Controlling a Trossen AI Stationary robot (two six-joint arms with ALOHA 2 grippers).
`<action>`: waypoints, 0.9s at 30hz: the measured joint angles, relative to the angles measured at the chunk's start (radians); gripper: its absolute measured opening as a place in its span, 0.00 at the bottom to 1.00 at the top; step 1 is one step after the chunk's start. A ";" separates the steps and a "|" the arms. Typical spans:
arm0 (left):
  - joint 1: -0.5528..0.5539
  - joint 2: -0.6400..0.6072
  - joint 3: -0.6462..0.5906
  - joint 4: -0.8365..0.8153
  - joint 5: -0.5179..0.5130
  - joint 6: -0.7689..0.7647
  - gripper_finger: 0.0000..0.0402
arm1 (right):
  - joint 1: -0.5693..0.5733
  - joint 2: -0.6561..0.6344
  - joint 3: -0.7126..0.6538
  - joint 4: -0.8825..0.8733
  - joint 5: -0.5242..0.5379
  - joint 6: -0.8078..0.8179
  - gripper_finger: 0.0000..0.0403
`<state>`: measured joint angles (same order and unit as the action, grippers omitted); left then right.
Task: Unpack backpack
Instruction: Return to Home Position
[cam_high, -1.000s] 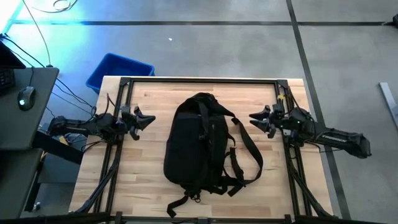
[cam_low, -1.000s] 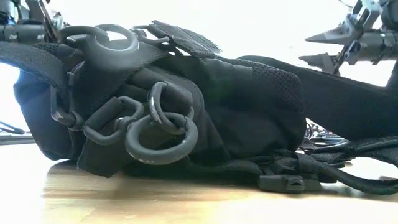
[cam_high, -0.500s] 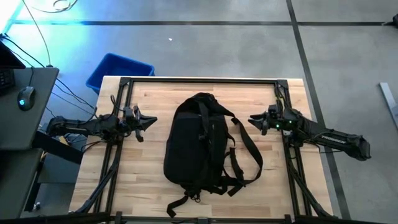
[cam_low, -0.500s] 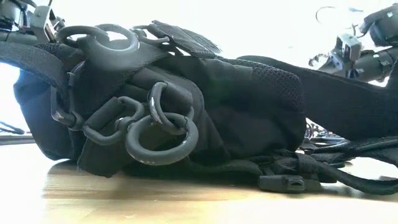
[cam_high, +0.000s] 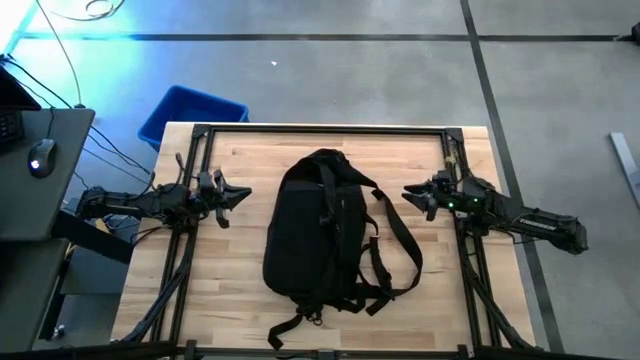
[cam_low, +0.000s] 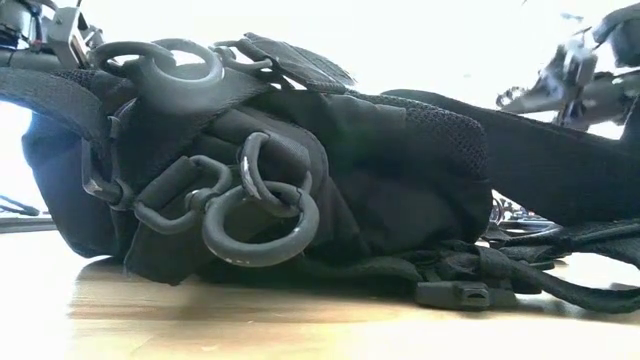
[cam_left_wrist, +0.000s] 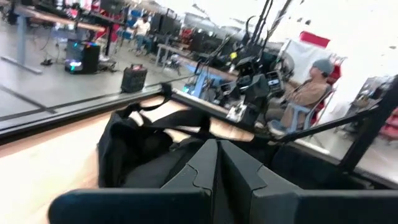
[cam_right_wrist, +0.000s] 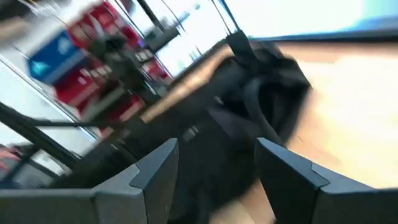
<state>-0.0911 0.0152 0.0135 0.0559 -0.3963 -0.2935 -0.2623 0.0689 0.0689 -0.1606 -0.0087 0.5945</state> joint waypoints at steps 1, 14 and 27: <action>0.000 -0.012 0.000 0.001 0.009 0.000 0.00 | 0.005 -0.037 0.000 0.000 0.000 0.000 0.49; 0.021 -0.012 -0.002 0.014 0.034 -0.002 0.00 | 0.042 -0.069 -0.059 0.194 0.011 0.000 0.49; 0.115 -0.012 -0.002 0.001 0.038 -0.002 0.00 | 0.050 -0.069 -0.060 0.182 0.012 0.000 0.49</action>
<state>0.0241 0.0036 0.0120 0.0570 -0.3584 -0.2951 -0.2123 0.0002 0.0093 0.0212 0.0032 0.5945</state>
